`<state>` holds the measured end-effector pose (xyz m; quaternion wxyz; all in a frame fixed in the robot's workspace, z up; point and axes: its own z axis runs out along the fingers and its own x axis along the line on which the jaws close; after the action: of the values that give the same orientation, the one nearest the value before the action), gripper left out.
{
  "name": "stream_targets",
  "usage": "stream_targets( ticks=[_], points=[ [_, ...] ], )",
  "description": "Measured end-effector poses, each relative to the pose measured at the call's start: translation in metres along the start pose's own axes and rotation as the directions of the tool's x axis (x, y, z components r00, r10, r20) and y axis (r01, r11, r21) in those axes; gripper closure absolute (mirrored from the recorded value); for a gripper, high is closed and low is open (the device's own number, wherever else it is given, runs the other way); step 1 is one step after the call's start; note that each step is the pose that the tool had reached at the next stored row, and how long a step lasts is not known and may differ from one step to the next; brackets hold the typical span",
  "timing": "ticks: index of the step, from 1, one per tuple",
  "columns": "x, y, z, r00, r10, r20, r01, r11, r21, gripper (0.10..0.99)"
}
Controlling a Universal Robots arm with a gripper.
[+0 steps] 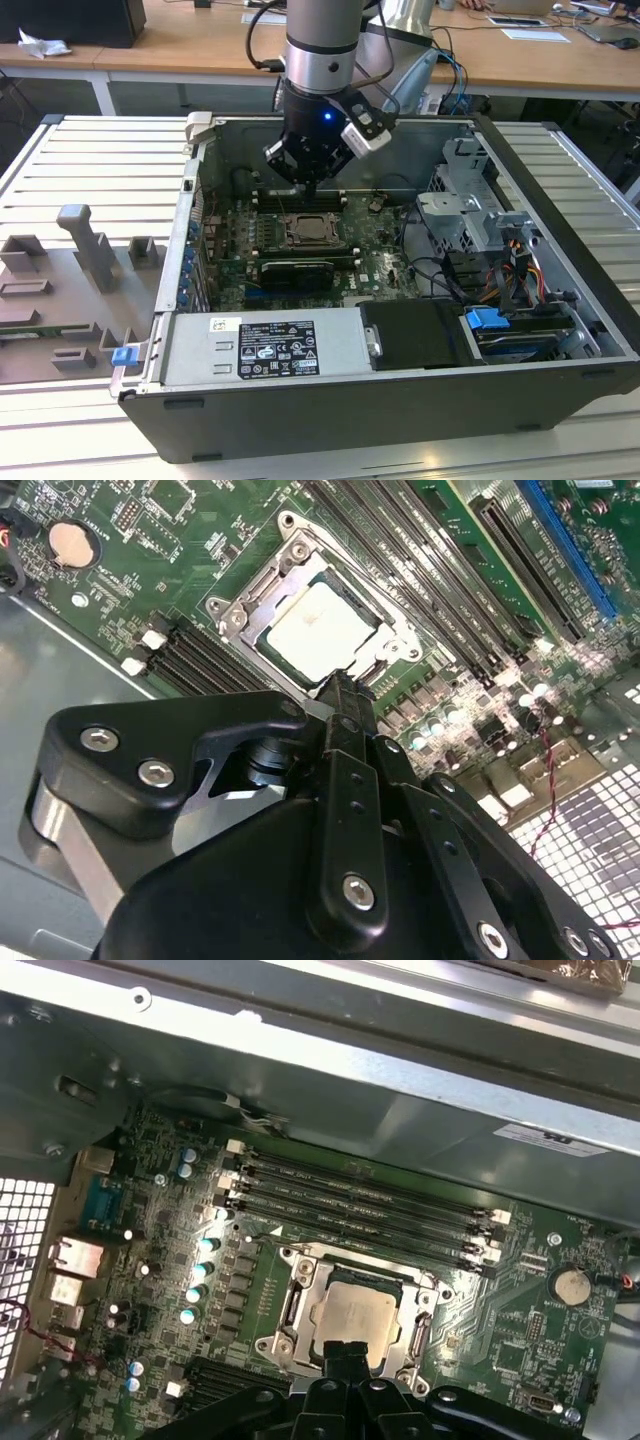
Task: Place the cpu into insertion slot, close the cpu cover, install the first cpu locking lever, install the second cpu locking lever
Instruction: 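Install the first cpu locking lever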
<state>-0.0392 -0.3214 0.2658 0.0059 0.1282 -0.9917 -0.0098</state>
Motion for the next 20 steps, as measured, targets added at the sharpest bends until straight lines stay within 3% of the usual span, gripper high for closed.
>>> stream_targets(
  ticks=[5, 8, 11, 17, 20],
  points=[
    [0.007, 0.0018, 0.0001, 1.0, -0.005, 0.0076, 0.005, 1.0, 0.0, 0.98],
    [0.0171, 0.0045, 0.0002, 0.9999, -0.005, 0.0162, 0.005, 1.0, -0.002, 0.98],
    [0.0199, 0.0054, 0.0008, 0.9998, 0.004, 0.0179, -0.004, 1.0, -0.003, 0.98],
    [0.0199, 0.0053, 0.0029, 0.9954, 0.094, 0.0196, -0.094, 0.9956, -0.004, 0.98],
    [0.0199, 0.0053, 0.0037, 0.9892, 0.145, 0.0206, -0.145, 0.9894, -0.004, 0.98]
  ],
)
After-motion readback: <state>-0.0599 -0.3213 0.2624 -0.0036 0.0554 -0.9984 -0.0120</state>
